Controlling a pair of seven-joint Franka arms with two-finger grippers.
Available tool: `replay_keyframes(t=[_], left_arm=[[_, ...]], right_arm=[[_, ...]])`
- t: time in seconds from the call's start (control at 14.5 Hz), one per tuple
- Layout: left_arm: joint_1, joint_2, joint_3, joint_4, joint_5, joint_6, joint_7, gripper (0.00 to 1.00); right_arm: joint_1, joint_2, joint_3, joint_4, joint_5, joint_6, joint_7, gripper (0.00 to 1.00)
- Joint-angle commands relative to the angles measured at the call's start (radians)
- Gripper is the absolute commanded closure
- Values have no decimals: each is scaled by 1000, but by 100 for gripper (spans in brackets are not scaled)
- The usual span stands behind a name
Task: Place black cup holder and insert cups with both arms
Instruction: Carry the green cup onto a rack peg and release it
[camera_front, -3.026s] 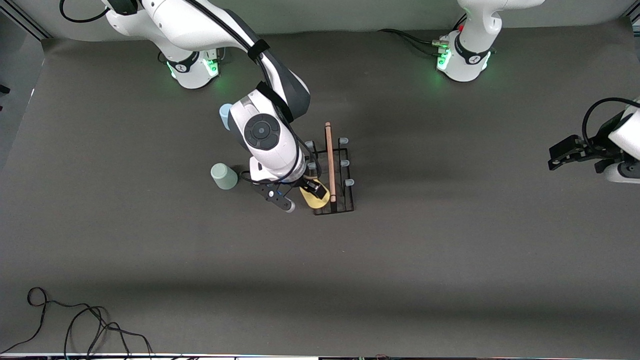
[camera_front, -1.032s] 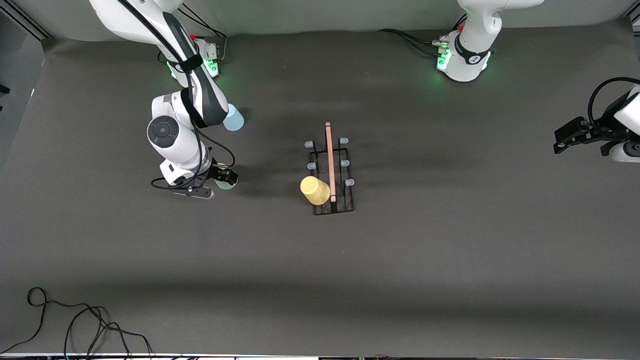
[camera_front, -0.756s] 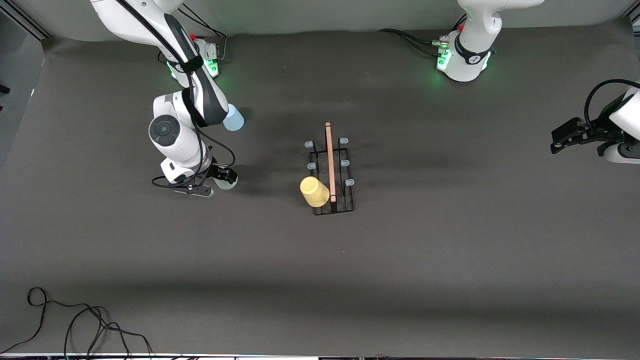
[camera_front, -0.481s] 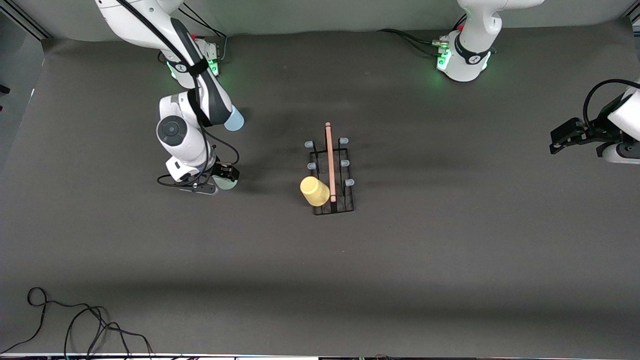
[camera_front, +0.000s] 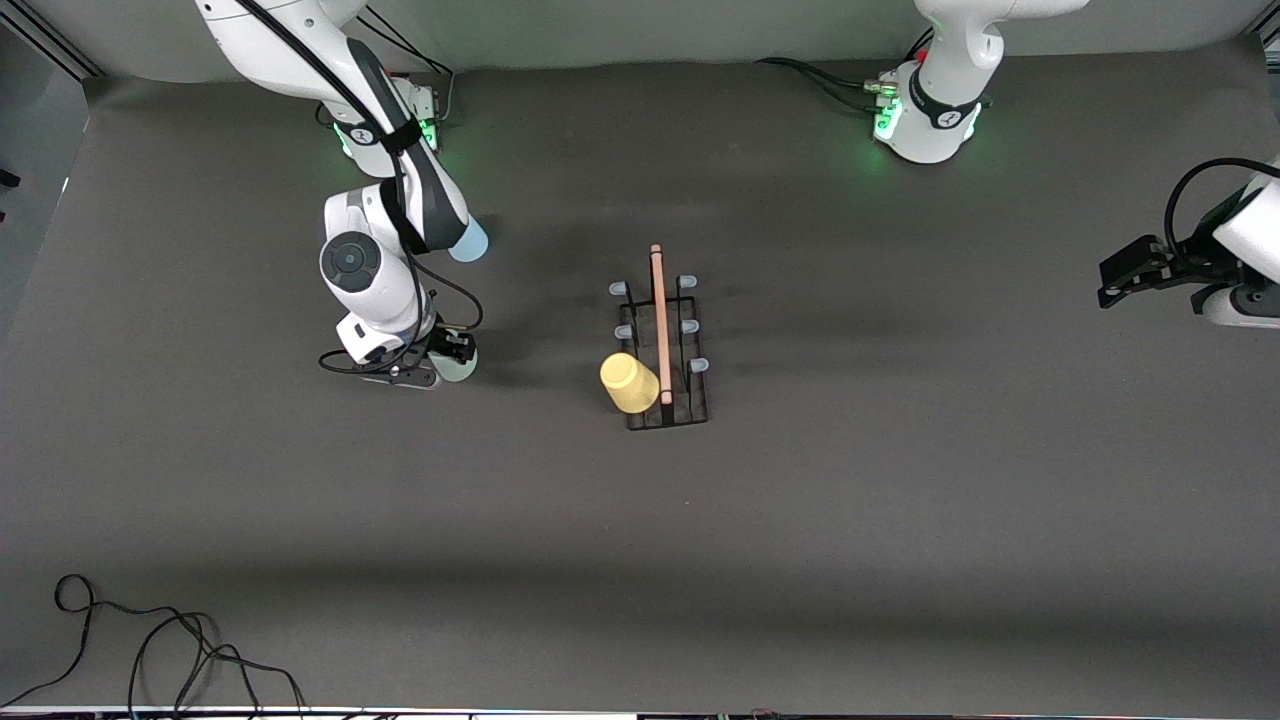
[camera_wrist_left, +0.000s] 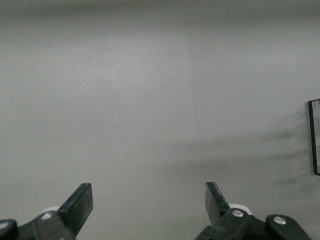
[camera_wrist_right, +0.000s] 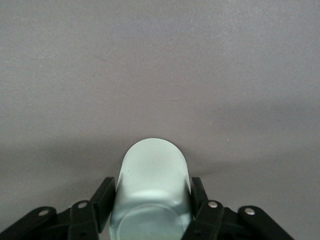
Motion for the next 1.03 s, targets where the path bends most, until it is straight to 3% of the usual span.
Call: replay_keyframes(t=[0.0,0.34,0.69,0.96], left_arm=[[-16,-11,4,-2,3,-7,-10,0],[-27,-6,-2,9,4,-8,-16,0],[-25,-3,-2,10,5,-25,-21,0],[-33,-3,-4,7,5,-25,-25,0]], right_arm=[[8,-85,-10,23,-1,-85,4,100],[22,-197,-1,56,30,-221,114,100],[177,-170,-1,233,59,-359,364,100],[258,-139,-1,300,95,-370,502,100]])
